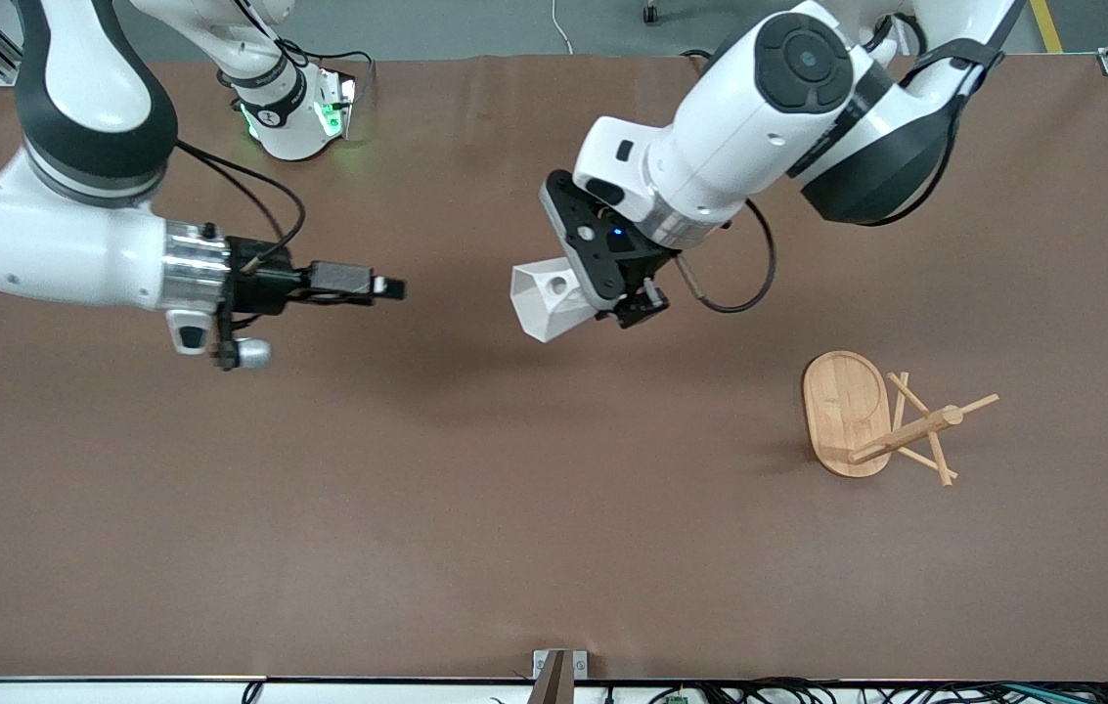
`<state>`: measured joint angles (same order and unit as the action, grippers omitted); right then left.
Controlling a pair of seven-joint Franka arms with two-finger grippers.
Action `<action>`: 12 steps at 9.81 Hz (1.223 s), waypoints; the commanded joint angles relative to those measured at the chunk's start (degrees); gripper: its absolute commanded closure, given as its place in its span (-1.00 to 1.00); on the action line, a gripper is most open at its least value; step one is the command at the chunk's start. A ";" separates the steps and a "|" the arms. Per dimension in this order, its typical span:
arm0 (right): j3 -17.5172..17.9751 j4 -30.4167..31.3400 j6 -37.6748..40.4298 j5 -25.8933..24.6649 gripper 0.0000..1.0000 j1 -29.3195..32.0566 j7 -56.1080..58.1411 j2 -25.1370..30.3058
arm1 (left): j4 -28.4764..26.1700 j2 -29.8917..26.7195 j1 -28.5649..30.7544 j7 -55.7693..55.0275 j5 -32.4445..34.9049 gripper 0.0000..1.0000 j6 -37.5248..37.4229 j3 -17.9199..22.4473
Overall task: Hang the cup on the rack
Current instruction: 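Carry the cup toward the rack while the right gripper opens and withdraws, then lower the white cup with the left gripper onto a rack peg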
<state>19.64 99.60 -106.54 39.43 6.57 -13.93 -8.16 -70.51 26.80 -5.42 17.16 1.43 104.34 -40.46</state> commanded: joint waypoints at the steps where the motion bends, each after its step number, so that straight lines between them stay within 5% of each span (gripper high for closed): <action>1: -4.07 -0.02 1.42 -22.17 -1.00 0.02 -4.17 3.23 | -2.35 -1.13 3.91 -4.32 1.29 0.99 -0.89 0.12; 3: -7.93 -2.64 2.30 -36.30 -1.00 -0.16 -3.22 3.15 | -2.44 -1.92 6.54 -11.95 1.29 0.99 -1.59 0.12; 5: -13.03 -5.54 6.07 -42.40 -1.00 -0.77 3.08 4.46 | -2.17 -3.24 7.52 -14.86 6.53 0.99 -5.18 1.00; 9: -18.67 -12.82 19.66 -41.63 -1.00 -0.42 5.67 8.69 | -2.00 -4.04 7.79 -24.44 8.93 0.99 -8.19 1.09; 12: -18.50 -15.50 23.22 -39.09 -1.00 -0.51 5.50 8.43 | -2.17 -4.38 9.72 -28.46 9.29 0.99 -9.32 1.35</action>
<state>1.16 84.50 -83.71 -0.79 6.38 -8.42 1.11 -70.65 23.07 3.13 -8.45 9.69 96.23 -39.20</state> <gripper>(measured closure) 0.000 0.260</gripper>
